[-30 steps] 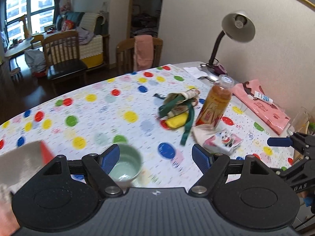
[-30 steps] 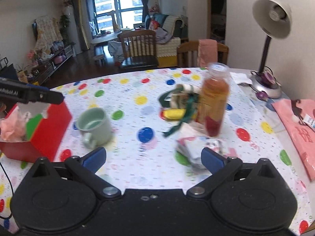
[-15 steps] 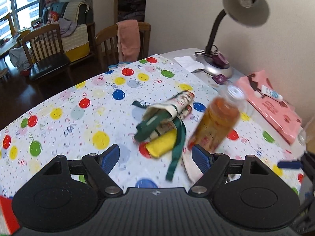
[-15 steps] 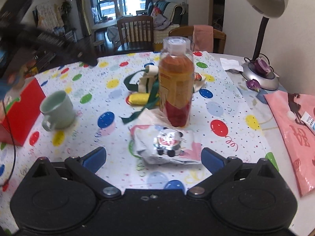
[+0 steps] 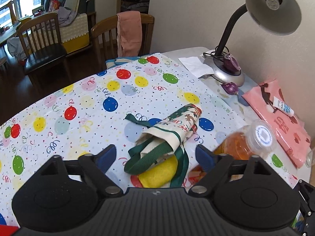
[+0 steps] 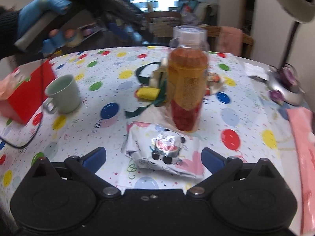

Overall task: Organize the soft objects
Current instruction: 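Move both grippers back to the table toward the tote bag and snack packet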

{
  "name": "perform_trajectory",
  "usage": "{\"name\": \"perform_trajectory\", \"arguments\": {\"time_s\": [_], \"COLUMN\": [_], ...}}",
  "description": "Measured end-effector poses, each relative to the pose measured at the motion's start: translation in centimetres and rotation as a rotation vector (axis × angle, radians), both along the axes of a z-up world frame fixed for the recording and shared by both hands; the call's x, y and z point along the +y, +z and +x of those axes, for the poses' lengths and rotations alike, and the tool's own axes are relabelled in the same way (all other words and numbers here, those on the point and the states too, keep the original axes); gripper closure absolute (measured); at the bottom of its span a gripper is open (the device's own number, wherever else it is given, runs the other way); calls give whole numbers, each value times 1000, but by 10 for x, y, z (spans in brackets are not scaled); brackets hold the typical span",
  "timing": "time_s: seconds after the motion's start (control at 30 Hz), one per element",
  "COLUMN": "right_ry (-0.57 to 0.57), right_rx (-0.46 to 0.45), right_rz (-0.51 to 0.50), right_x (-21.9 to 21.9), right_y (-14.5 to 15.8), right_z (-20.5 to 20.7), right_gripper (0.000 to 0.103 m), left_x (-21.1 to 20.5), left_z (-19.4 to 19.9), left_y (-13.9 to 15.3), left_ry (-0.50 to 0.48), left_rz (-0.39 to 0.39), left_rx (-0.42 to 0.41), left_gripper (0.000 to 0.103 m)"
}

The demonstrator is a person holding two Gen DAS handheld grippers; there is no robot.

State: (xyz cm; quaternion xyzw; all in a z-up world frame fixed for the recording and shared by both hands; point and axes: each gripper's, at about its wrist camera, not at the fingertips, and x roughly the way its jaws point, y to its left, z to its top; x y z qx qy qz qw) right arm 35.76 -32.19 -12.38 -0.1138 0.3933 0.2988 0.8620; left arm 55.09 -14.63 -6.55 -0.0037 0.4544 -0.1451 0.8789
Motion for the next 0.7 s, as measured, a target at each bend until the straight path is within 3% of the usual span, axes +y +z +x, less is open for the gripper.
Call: {"name": "perform_trajectory", "arguments": {"time_s": [0.13,0.47,0.6,0.7], "right_ry": [143,459,521,572], "right_rx": [-17,-57,-39,-19], "right_rz": [-47,-216,-240,-251], "right_x": [4,27,29,30], "right_y": [-8,-30,-36,-39], "right_z": [16,43,51,54], "right_gripper": [0,0,0,0], "left_x": [-6,-7,-18,-31], "left_z": [10,49,63,74], "left_y": [-6,-22,-29,-34], "left_ry": [12,88,47,-41], "left_rz": [2,-72,-56,-26], "left_rx": [-3,81,120,151], "left_gripper": [13,13,13,13]}}
